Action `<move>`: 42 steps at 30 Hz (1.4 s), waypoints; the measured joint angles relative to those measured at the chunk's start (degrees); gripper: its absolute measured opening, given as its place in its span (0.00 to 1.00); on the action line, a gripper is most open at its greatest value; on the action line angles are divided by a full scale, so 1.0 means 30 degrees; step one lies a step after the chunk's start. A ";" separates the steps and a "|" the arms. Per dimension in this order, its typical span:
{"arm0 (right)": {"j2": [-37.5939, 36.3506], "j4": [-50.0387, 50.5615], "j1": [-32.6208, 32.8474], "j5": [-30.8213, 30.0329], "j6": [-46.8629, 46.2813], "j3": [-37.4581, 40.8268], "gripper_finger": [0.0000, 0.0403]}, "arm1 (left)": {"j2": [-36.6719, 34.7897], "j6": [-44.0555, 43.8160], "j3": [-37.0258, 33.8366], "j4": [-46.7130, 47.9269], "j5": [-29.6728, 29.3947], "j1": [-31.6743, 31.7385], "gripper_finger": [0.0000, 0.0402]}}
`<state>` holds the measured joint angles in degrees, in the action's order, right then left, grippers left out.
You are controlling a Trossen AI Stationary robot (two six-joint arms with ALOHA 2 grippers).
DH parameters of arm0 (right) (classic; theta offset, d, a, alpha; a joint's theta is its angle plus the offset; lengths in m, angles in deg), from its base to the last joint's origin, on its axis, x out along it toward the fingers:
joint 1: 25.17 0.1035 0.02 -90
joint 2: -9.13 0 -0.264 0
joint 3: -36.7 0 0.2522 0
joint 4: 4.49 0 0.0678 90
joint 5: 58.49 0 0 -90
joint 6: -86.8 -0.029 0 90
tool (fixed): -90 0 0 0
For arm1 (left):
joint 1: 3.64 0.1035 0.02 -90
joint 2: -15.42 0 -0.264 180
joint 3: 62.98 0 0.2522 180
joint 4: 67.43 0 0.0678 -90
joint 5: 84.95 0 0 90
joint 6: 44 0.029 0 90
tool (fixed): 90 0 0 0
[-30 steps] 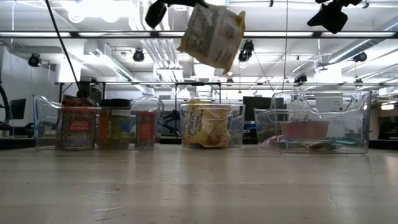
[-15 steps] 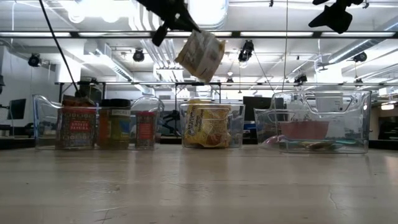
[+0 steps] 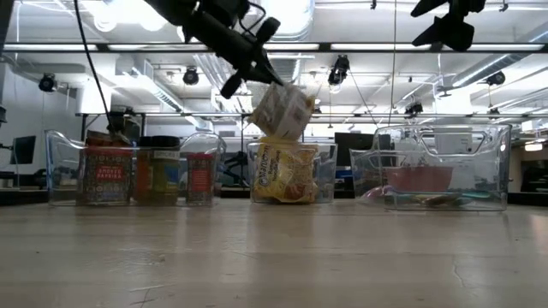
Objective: Pick & Place Food Item
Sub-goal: Put the yellow noodle pack into the middle transparent bin
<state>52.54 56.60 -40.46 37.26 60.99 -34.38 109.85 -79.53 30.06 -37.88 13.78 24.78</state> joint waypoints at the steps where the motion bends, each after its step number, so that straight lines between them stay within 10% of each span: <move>1: 0.0073 0.0011 0.0000 -0.0004 -0.0050 0.0003 0.67 | 0.0278 -0.0002 0.0108 -0.0031 0.0102 0.0044 0.00; 16: 0.0951 -0.0048 0.0007 0.0010 -0.0412 -0.0002 0.67 | 0.3353 0.0100 0.1991 0.0614 0.2092 0.0550 0.00; 42: 0.1945 -0.0599 0.0010 -0.0412 -0.0566 -0.0002 0.67 | 0.3863 0.1357 0.1270 0.2315 -0.2075 0.1091 0.00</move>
<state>58.37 54.80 -40.43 36.03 59.30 -34.38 121.44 -75.46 33.87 -30.93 7.56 28.05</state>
